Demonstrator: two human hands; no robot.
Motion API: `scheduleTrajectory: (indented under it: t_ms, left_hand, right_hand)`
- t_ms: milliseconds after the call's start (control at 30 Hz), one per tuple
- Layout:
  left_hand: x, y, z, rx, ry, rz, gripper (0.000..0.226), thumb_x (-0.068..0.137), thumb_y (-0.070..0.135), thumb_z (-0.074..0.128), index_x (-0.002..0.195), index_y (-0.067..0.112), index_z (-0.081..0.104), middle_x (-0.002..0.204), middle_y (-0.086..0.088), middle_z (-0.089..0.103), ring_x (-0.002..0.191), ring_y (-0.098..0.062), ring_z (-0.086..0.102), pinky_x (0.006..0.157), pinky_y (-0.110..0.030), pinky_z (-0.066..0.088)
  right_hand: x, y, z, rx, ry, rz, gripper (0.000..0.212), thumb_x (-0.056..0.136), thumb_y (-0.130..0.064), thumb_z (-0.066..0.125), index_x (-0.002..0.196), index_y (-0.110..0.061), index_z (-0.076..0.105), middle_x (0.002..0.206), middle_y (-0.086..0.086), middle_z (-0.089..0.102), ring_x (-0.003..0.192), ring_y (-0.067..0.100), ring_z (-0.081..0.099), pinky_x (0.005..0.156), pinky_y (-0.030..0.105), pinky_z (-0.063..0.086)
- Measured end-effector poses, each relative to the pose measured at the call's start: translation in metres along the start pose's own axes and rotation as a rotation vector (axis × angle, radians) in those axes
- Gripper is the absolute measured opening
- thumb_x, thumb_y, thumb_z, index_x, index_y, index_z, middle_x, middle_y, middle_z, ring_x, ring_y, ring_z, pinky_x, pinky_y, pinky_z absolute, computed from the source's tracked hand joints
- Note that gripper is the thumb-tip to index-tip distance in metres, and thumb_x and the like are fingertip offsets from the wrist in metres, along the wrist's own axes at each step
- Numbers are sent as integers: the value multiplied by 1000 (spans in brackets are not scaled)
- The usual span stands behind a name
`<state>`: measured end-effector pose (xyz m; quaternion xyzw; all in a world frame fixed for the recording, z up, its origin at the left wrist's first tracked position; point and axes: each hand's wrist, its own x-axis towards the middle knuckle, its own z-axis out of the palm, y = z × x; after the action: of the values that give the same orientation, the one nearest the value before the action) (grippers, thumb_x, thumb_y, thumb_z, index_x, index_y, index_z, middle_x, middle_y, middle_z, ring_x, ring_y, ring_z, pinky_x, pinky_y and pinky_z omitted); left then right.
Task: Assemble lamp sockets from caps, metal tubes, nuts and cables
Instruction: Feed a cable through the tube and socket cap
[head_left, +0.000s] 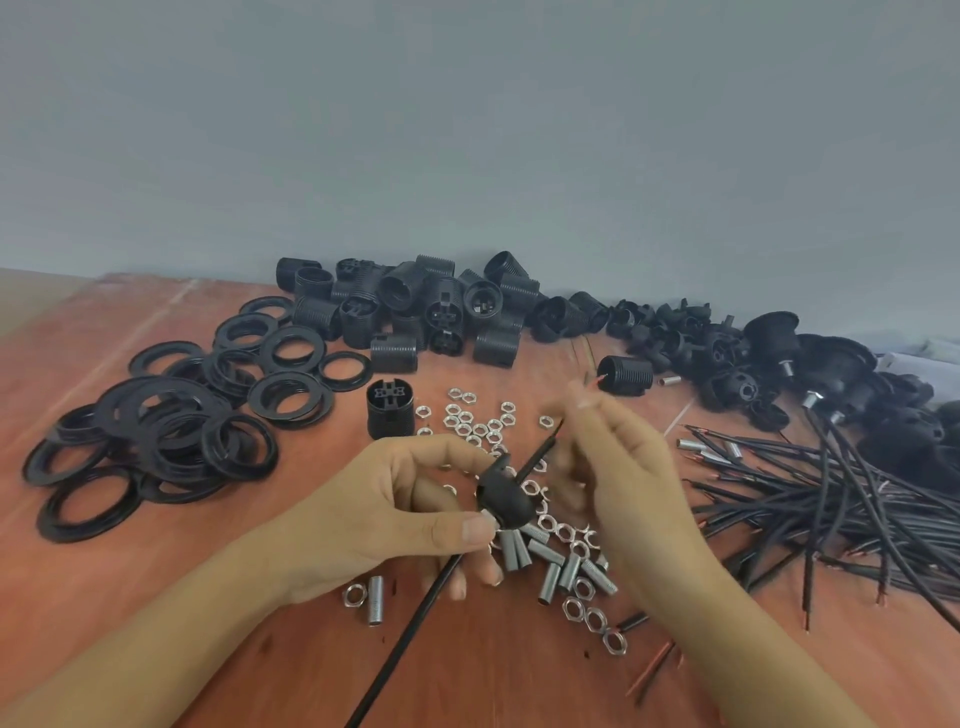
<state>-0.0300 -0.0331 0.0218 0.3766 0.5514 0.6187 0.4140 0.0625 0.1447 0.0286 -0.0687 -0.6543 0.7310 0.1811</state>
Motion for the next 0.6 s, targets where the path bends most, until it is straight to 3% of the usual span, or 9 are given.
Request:
scheduleTrajectory:
  t_ms: [100, 233, 300, 367, 433, 600]
  left_hand:
    - [0, -4, 0, -15, 2, 2, 29, 79, 27, 79, 106, 23, 67, 79, -19, 73, 55, -19, 65, 54, -25, 52]
    - [1, -5, 2, -11, 34, -6, 19, 83, 26, 75, 100, 23, 66, 80, -18, 71, 56, -20, 65, 51, -26, 52]
    - [1, -4, 2, -18, 68, -16, 15, 82, 30, 73, 94, 23, 66, 77, -16, 68, 53, -21, 63, 50, -27, 51]
    - [2, -2, 5, -25, 114, -40, 23, 83, 41, 70, 91, 21, 64, 75, -15, 67, 51, -21, 62, 48, -27, 51]
    - [3, -1, 8, 6, 145, -71, 31, 85, 50, 65, 89, 19, 63, 75, -12, 68, 50, -20, 60, 47, -26, 49]
    - [4, -3, 9, -5, 173, -87, 14, 87, 30, 58, 78, 19, 57, 73, -1, 60, 52, -21, 57, 46, -25, 45]
  right_hand:
    - [1, -1, -7, -91, 59, -87, 30, 82, -47, 57, 70, -22, 68, 50, -4, 43, 41, 9, 33, 40, 20, 27]
    - [-5, 10, 4, -220, -111, -194, 27, 92, -28, 60, 70, -15, 68, 49, -13, 48, 43, 0, 38, 46, 11, 32]
    - [-4, 13, 5, -233, -130, -215, 29, 92, -31, 63, 66, -18, 65, 53, -4, 47, 48, 10, 38, 50, 20, 34]
    - [-2, 17, 2, -277, -104, -242, 28, 90, -32, 66, 67, -16, 66, 60, 10, 48, 56, 26, 41, 55, 32, 38]
    - [-2, 19, 2, -289, -64, -237, 23, 87, -33, 70, 74, -15, 70, 67, 18, 57, 60, 30, 49, 58, 38, 44]
    - [-5, 23, 7, -379, 20, -273, 22, 84, -37, 70, 74, -18, 70, 64, 5, 58, 59, 10, 48, 58, 21, 43]
